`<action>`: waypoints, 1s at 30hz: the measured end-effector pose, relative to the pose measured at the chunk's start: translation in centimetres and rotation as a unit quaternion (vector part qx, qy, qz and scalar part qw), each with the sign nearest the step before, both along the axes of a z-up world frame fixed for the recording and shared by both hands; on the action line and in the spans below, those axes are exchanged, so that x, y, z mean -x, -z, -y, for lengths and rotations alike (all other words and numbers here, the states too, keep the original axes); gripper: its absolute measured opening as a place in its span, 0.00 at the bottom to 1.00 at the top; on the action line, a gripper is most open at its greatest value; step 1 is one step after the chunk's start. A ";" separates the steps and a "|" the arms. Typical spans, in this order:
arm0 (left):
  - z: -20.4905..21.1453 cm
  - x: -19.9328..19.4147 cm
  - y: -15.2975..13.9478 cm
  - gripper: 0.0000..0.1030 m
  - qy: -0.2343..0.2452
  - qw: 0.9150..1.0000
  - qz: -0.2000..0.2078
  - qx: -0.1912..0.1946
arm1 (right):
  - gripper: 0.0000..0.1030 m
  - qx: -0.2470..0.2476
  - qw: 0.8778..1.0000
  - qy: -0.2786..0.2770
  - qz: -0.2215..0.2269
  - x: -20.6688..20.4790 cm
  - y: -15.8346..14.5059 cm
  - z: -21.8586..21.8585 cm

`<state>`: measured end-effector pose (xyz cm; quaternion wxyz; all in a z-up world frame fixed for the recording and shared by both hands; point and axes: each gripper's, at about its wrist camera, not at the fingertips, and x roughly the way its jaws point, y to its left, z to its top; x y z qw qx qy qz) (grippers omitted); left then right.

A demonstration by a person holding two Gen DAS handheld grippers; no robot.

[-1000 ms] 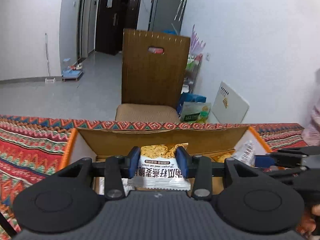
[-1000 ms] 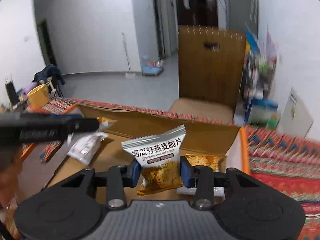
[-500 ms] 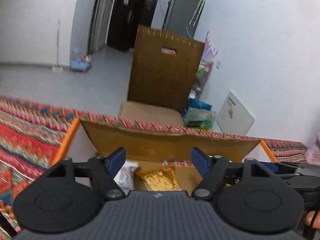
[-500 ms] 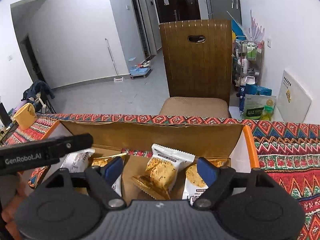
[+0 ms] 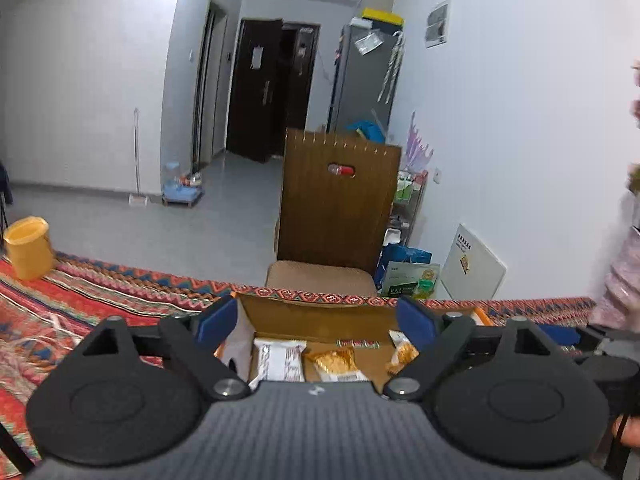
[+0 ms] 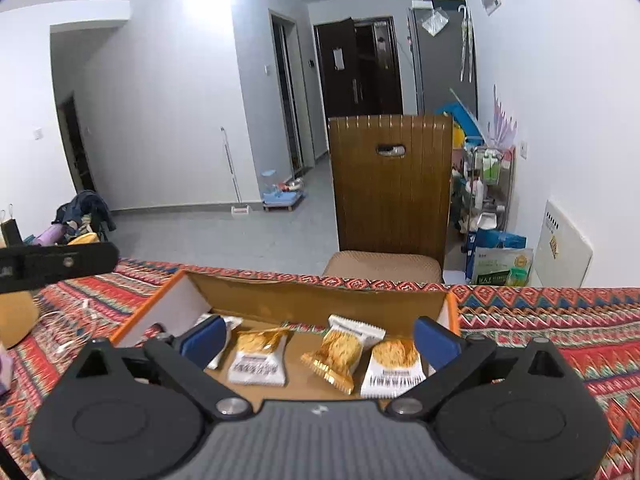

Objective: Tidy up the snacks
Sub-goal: 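Withdraw both open tools from the box back over the snack pile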

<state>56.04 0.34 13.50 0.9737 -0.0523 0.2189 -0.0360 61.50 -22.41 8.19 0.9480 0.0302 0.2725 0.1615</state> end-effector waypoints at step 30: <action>-2.1 43.0 8.5 1.00 0.017 1.000 0.018 -0.005 | 1.00 0.057 0.996 0.021 0.068 44.4 4.4 3.0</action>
